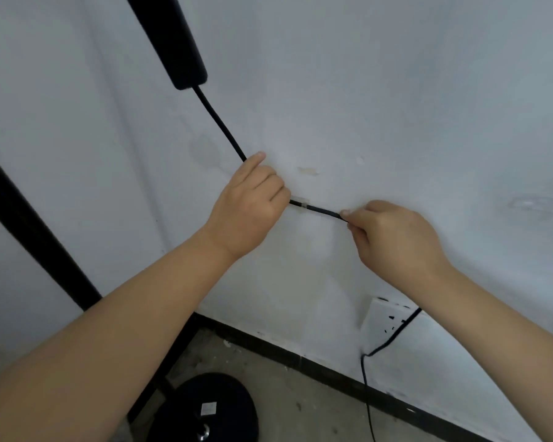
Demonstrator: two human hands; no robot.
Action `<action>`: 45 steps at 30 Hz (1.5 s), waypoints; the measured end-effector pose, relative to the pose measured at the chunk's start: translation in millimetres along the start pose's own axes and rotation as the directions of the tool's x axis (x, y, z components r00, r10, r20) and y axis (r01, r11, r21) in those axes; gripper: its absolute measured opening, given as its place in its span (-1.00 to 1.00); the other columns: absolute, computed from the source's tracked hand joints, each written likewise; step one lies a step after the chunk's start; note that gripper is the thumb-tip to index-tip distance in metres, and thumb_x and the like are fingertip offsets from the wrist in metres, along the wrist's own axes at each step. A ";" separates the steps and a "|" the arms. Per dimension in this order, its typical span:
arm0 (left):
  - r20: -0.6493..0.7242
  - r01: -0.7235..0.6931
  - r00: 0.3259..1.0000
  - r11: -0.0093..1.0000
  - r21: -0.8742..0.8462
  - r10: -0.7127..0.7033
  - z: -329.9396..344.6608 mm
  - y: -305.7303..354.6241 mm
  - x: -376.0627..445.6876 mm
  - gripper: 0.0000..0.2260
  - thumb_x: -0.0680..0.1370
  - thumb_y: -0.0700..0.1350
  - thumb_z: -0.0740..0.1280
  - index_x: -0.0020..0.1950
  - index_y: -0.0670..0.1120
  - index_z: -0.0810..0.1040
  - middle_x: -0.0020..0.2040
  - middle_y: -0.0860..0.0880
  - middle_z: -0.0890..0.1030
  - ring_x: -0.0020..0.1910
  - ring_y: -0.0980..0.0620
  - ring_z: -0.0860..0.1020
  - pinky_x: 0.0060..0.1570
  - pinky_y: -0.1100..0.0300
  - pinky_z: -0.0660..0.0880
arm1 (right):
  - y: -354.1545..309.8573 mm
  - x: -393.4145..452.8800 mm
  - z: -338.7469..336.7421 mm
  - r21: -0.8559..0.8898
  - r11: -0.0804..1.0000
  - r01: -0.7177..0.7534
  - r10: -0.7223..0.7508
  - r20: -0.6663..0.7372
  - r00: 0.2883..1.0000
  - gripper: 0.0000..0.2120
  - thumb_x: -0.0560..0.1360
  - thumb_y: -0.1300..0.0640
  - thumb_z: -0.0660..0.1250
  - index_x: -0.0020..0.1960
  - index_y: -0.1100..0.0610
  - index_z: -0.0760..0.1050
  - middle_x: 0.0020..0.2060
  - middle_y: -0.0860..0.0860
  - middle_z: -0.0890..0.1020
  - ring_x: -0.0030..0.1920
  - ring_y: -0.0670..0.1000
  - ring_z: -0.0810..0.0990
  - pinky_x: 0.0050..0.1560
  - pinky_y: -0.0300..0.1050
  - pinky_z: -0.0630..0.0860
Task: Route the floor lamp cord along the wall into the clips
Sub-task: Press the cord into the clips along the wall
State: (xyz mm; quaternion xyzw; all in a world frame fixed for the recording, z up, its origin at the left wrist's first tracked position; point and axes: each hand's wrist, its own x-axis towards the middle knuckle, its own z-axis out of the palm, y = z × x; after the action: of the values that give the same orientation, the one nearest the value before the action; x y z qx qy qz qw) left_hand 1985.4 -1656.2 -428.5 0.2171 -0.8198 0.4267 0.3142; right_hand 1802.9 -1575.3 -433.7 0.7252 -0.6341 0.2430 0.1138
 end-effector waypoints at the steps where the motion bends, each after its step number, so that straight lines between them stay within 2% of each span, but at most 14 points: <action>1: -0.010 0.011 1.000 1.000 -0.023 -0.012 1.1 1.6 -0.3 -0.82 0.32 -0.44 0.26 -0.38 -0.25 0.60 -0.44 -0.14 0.63 -0.37 -0.08 0.63 -0.01 -0.22 0.53 | 2.5 -6.8 2.8 0.046 0.999 -0.004 0.005 -0.015 1.000 -0.74 0.49 0.28 0.19 0.11 0.17 0.54 -0.16 0.23 0.62 -0.18 0.28 0.58 -0.28 0.00 0.48; 4: 0.004 0.048 0.999 0.989 -0.140 -0.048 -2.2 14.8 3.5 -0.84 0.32 -0.44 0.27 -0.31 -0.28 0.62 -0.38 -0.19 0.66 -0.33 -0.13 0.64 -0.04 -0.24 0.54 | 12.5 -28.3 11.3 0.167 0.986 -0.028 0.029 -0.002 1.000 -0.72 0.47 0.33 0.22 0.15 0.21 0.52 -0.22 0.28 0.65 -0.20 0.27 0.61 -0.21 0.02 0.55; 6: 0.048 0.076 0.997 0.971 -0.229 -0.067 -6.6 29.3 9.9 -0.85 0.26 -0.46 0.32 -0.28 -0.29 0.63 -0.36 -0.19 0.67 -0.32 -0.14 0.64 -0.10 -0.14 0.59 | 20.7 -43.6 10.8 0.302 0.946 -0.117 0.101 0.066 0.993 -0.75 0.48 0.32 0.22 0.11 0.22 0.54 -0.26 0.24 0.67 -0.25 0.15 0.60 -0.19 -0.24 0.43; 8: 0.092 0.079 0.994 0.939 -0.334 -0.051 -10.0 45.4 17.3 -0.84 0.25 -0.46 0.35 -0.24 -0.31 0.62 -0.34 -0.21 0.67 -0.32 -0.15 0.64 -0.22 -0.01 0.63 | 30.4 -60.0 3.8 0.419 0.875 -0.242 0.174 0.195 0.965 -0.78 0.49 0.29 0.20 -0.03 0.14 0.61 -0.42 0.08 0.60 -0.44 -0.15 0.50 -0.33 -0.40 0.36; 12: 0.110 -0.016 0.990 0.859 -0.512 0.083 -13.1 79.6 34.8 -0.88 0.38 -0.33 0.30 -0.17 -0.32 0.62 -0.30 -0.21 0.68 -0.33 -0.15 0.64 -0.30 0.07 0.62 | 56.8 -86.5 -30.1 0.510 0.753 -0.416 0.265 0.344 0.901 -0.69 0.50 0.22 0.20 -0.35 -0.02 0.54 -0.51 -0.02 0.54 -0.49 -0.21 0.49 -0.41 -0.42 0.36; 16: 0.038 0.040 0.999 0.801 -0.598 -0.021 -14.0 109.0 51.2 -0.92 0.38 -0.37 0.35 -0.21 -0.31 0.64 -0.35 -0.21 0.68 -0.38 -0.13 0.62 -0.42 0.13 0.59 | 77.7 -93.0 -73.3 0.552 0.705 -0.445 0.336 0.292 0.895 -0.75 0.45 0.23 0.25 -0.35 0.01 0.54 -0.61 -0.08 0.52 -0.55 -0.18 0.51 -0.41 -0.43 0.48; 18: -0.004 0.125 0.987 0.785 -0.607 -0.161 -13.1 115.5 58.0 -0.90 0.32 -0.43 0.40 -0.21 -0.31 0.65 -0.35 -0.21 0.67 -0.39 -0.15 0.60 -0.42 0.15 0.58 | 82.7 -91.5 -88.3 0.531 0.746 -0.402 0.371 0.169 0.913 -0.73 0.42 0.22 0.31 -0.39 -0.06 0.50 -0.54 -0.06 0.51 -0.58 -0.22 0.47 -0.54 -0.53 0.38; 20: -0.026 0.179 0.969 0.768 -0.615 -0.246 -11.7 119.2 64.3 -0.89 0.33 -0.43 0.39 -0.19 -0.30 0.65 -0.35 -0.22 0.67 -0.40 -0.16 0.59 -0.38 0.15 0.56 | 87.4 -86.8 -99.5 0.492 0.800 -0.343 0.395 -0.004 0.919 -0.72 0.40 0.19 0.35 -0.41 -0.12 0.48 -0.51 -0.06 0.50 -0.54 -0.25 0.46 -0.50 -0.52 0.37; 23: -0.034 0.249 0.939 0.746 -0.617 -0.341 -11.5 124.5 75.5 -0.89 0.37 -0.39 0.37 -0.17 -0.29 0.66 -0.37 -0.22 0.67 -0.41 -0.16 0.59 -0.38 0.14 0.55 | 93.1 -78.4 -110.2 0.432 0.852 -0.295 0.384 -0.135 0.913 -0.88 0.38 0.17 0.38 -0.33 0.05 0.54 -0.53 -0.06 0.46 -0.51 -0.27 0.44 -0.42 -0.57 0.34; 27: -0.043 0.243 0.943 0.771 -0.589 -0.330 -11.2 131.9 87.8 -0.91 0.33 -0.39 0.41 -0.21 -0.27 0.66 -0.39 -0.20 0.67 -0.44 -0.13 0.59 -0.43 0.17 0.54 | 96.1 -74.3 -110.2 0.286 0.907 -0.309 0.352 -0.111 0.929 -0.86 0.38 0.16 0.36 -0.34 0.09 0.47 -0.55 -0.15 0.45 -0.47 -0.12 0.45 -0.40 -0.43 0.32; 29: -0.069 0.194 0.956 0.794 -0.576 -0.283 -11.4 134.4 93.1 -0.95 0.35 -0.36 0.40 -0.25 -0.28 0.65 -0.41 -0.20 0.66 -0.47 -0.12 0.59 -0.48 0.18 0.56 | 96.5 -73.6 -110.7 0.237 0.917 -0.321 0.352 -0.104 0.930 -0.87 0.39 0.16 0.36 -0.33 0.12 0.50 -0.54 -0.16 0.45 -0.45 -0.07 0.43 -0.35 -0.23 0.35; 38: -0.021 0.195 0.972 0.862 -0.468 -0.232 -14.0 134.6 107.2 -0.82 0.14 -0.45 0.48 -0.39 -0.22 0.61 -0.52 -0.15 0.59 -0.55 -0.07 0.54 -0.66 0.22 0.46 | 92.3 -57.0 -124.1 0.056 0.977 -0.207 0.214 -0.200 0.956 -0.89 0.42 0.17 0.33 -0.20 0.21 0.58 -0.30 0.11 0.64 -0.20 0.12 0.56 -0.13 -0.02 0.47; 41: -0.003 0.234 0.963 0.842 -0.487 -0.270 -17.2 133.9 111.5 -0.85 0.18 -0.44 0.47 -0.39 -0.23 0.60 -0.51 -0.17 0.60 -0.54 -0.09 0.54 -0.65 0.19 0.47 | 95.5 -53.7 -129.5 0.123 0.969 -0.216 0.240 -0.228 0.944 -0.91 0.40 0.18 0.35 -0.22 0.19 0.59 -0.36 0.01 0.58 -0.26 0.00 0.52 -0.20 -0.13 0.42; 45: -0.002 0.230 0.962 0.814 -0.533 -0.273 -24.2 135.5 123.0 -0.95 0.33 -0.36 0.40 -0.32 -0.24 0.62 -0.45 -0.20 0.61 -0.48 -0.11 0.57 -0.57 0.17 0.51 | 105.9 -65.7 -127.1 0.204 0.948 -0.244 0.292 -0.250 0.923 -0.92 0.39 0.21 0.34 -0.27 0.18 0.55 -0.50 -0.15 0.44 -0.39 -0.26 0.47 -0.29 -0.49 0.34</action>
State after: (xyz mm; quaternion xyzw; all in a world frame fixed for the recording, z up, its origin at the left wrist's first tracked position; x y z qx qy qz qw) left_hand 1821.8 -1573.4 -408.0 0.2120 -0.8563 0.1480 0.4472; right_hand 1668.0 -1476.3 -372.7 0.5972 -0.6826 0.4079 0.1050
